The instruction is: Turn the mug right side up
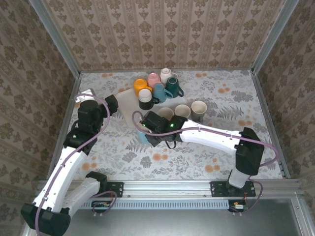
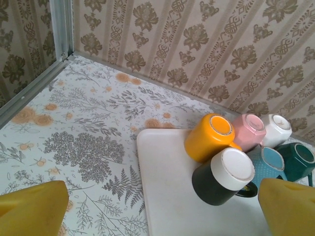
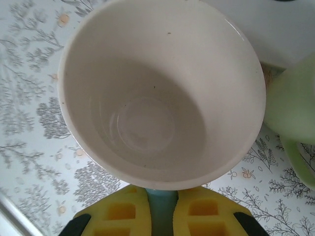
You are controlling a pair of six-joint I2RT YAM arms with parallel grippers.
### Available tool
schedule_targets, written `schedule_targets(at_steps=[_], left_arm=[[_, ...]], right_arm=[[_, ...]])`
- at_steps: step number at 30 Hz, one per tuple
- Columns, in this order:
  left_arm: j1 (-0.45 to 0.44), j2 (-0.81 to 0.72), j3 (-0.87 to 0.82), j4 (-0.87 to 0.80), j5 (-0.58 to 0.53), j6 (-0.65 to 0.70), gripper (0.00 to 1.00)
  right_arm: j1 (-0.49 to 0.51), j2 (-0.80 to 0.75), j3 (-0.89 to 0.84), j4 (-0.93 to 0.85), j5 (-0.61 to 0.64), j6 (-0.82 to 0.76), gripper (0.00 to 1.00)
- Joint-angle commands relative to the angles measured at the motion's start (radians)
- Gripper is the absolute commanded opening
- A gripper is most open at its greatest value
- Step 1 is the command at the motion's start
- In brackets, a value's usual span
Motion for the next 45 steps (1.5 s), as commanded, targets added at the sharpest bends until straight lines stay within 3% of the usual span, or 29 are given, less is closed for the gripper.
schedule_targets(at_steps=[1,11,25,32,45], left_arm=[[0.0,-0.017,-0.007,0.004,-0.022,0.018,1.0],[-0.018,-0.014,-0.006,0.005,-0.018,0.027,1.0],[-0.038,-0.004,-0.006,0.007,-0.034,0.036,1.0],[-0.039,0.0,-0.006,0.002,-0.037,0.037,1.0],[-0.04,0.005,-0.006,-0.004,-0.038,0.034,1.0]], right_arm=[[0.001,0.021,0.068,0.014,0.136,-0.014,0.0],[-0.032,0.151,0.124,0.021,0.198,-0.036,0.0],[-0.044,0.202,0.114,0.078,0.299,0.043,0.0],[-0.06,0.201,0.108,0.093,0.251,0.093,0.07],[-0.058,0.215,0.078,0.121,0.283,0.127,0.14]])
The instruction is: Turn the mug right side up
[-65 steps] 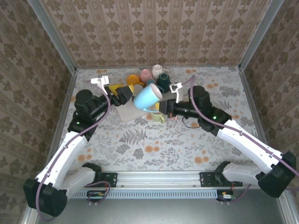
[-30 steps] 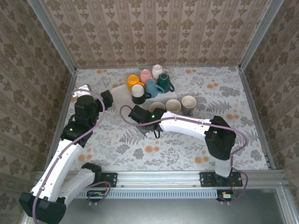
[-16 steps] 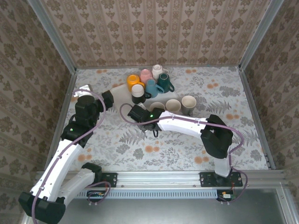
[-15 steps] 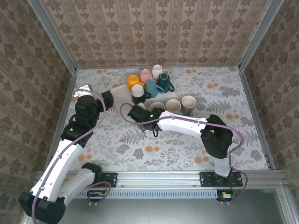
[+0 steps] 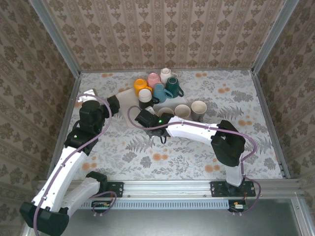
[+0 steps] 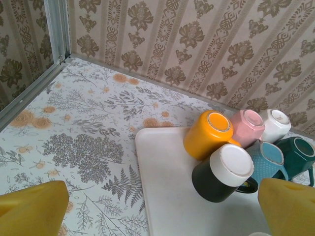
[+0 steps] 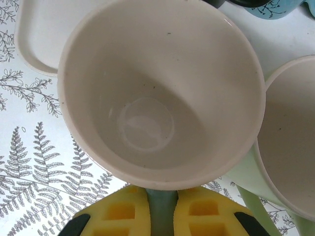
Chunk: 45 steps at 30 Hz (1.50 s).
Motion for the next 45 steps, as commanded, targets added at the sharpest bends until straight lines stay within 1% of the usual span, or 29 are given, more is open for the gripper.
schedule_targets(at_steps=[1,6,13,15,22,26,29,30,32,34,38,41,42,43,45], left_arm=[[-0.008,0.001,-0.005,-0.004,-0.019,0.012,1.0],[-0.008,0.003,-0.004,-0.004,-0.014,0.014,1.0],[-0.01,0.005,-0.004,-0.004,-0.015,0.022,1.0],[-0.009,0.007,-0.004,-0.006,-0.016,0.024,1.0],[-0.01,0.022,0.005,-0.012,-0.011,0.036,1.0],[-0.01,0.031,0.016,-0.023,0.005,0.04,1.0],[-0.008,0.064,0.039,-0.053,0.02,0.037,1.0],[-0.003,0.084,0.056,-0.073,0.04,0.023,1.0],[0.008,0.128,0.09,-0.091,0.122,0.02,1.0],[0.005,0.183,0.144,-0.123,0.162,0.02,1.0],[-0.014,0.296,0.265,-0.206,0.163,0.017,1.0],[-0.037,0.414,0.393,-0.289,0.17,0.006,1.0],[-0.046,0.469,0.439,-0.326,0.169,0.002,1.0],[-0.057,0.526,0.493,-0.365,0.156,-0.002,1.0],[-0.064,0.631,0.588,-0.449,0.127,-0.047,1.0]], right_arm=[[0.001,0.006,-0.009,0.052,0.051,0.032,0.15],[0.002,-0.006,-0.022,0.054,0.053,0.036,0.25],[0.008,-0.044,-0.042,0.054,0.054,0.035,0.35],[0.012,-0.067,-0.045,0.055,0.052,0.03,0.4],[0.015,-0.167,-0.06,0.054,0.029,0.026,0.52],[0.015,-0.236,-0.057,0.036,0.026,-0.004,0.53],[0.006,-0.305,-0.054,0.015,0.034,-0.031,0.53],[0.0,-0.333,-0.056,0.013,0.033,-0.04,0.53],[-0.015,-0.385,-0.07,0.012,0.034,-0.058,0.54],[-0.035,-0.434,-0.091,0.004,0.046,-0.063,0.54],[-0.081,-0.518,-0.169,0.017,0.042,-0.08,0.54],[-0.102,-0.577,-0.221,0.019,0.022,-0.098,0.54],[-0.107,-0.589,-0.238,0.019,0.015,-0.098,0.55],[-0.112,-0.601,-0.254,0.022,0.01,-0.099,0.58],[-0.115,-0.624,-0.286,0.033,0.007,-0.098,0.6]])
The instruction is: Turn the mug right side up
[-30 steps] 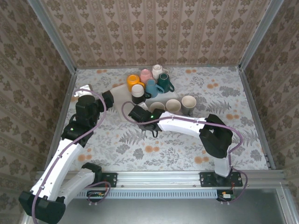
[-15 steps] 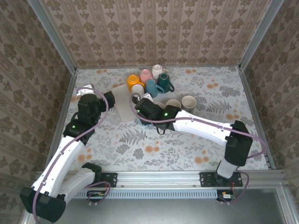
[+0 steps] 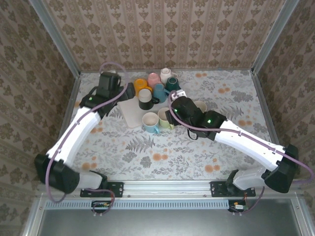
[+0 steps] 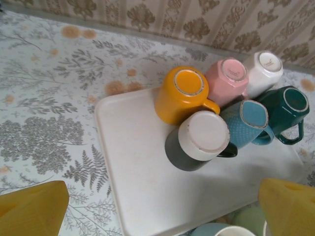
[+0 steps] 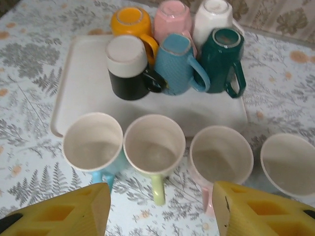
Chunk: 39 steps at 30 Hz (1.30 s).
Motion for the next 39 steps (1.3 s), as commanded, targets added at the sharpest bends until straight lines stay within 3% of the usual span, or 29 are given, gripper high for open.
schedule_targets(at_steps=[1,5,17,21,27,39], left_arm=[[-0.013,0.15,0.14,-0.203,-0.014,-0.088,1.0],[-0.028,0.332,0.328,-0.336,0.031,-0.203,1.0],[-0.045,0.75,0.763,-0.546,0.177,-0.484,1.0],[-0.046,0.82,0.838,-0.566,0.188,-0.546,1.0],[-0.041,0.927,0.984,-0.708,0.112,-0.64,1.0],[-0.025,1.013,1.005,-0.604,0.173,-0.663,1.0]], right_arm=[[-0.006,-0.045,-0.055,0.004,-0.003,-0.022,0.61],[-0.004,-0.112,-0.127,0.051,0.049,-0.022,0.68],[-0.005,-0.326,-0.299,0.111,0.153,-0.047,0.68],[-0.005,-0.374,-0.326,0.121,0.193,-0.037,0.66],[-0.006,-0.414,-0.346,0.151,0.204,-0.037,0.65],[-0.004,-0.405,-0.357,0.165,0.15,-0.044,0.64]])
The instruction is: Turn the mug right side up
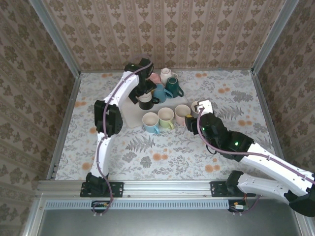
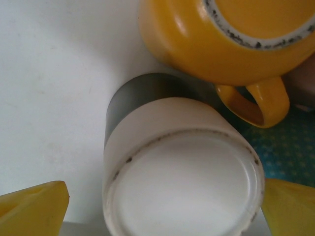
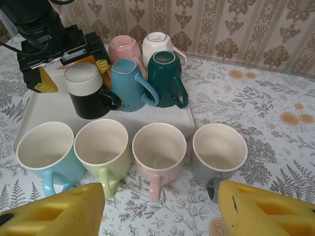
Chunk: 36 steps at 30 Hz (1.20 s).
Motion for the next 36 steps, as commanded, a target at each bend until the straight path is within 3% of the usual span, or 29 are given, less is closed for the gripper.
schedule_targets(at_steps=[1,6,15,26,36], left_arm=[[0.008,0.015,0.023,0.002,0.009,-0.027,1.0],[0.042,0.028,-0.001,0.004,0.005,-0.01,0.98],[0.043,-0.038,-0.14,0.001,-0.039,0.044,0.82],[0.063,-0.025,-0.198,0.03,-0.016,0.069,0.79],[0.081,-0.09,-0.225,0.065,-0.03,0.104,0.47]], right_arm=[[0.0,-0.002,-0.011,0.019,-0.014,-0.01,0.64],[-0.001,0.006,-0.013,0.023,-0.012,-0.012,0.64],[-0.001,0.035,-0.01,0.024,-0.005,-0.014,0.64],[-0.001,0.069,0.011,0.013,-0.009,-0.021,0.63],[0.001,0.047,0.037,-0.033,-0.018,-0.008,0.62]])
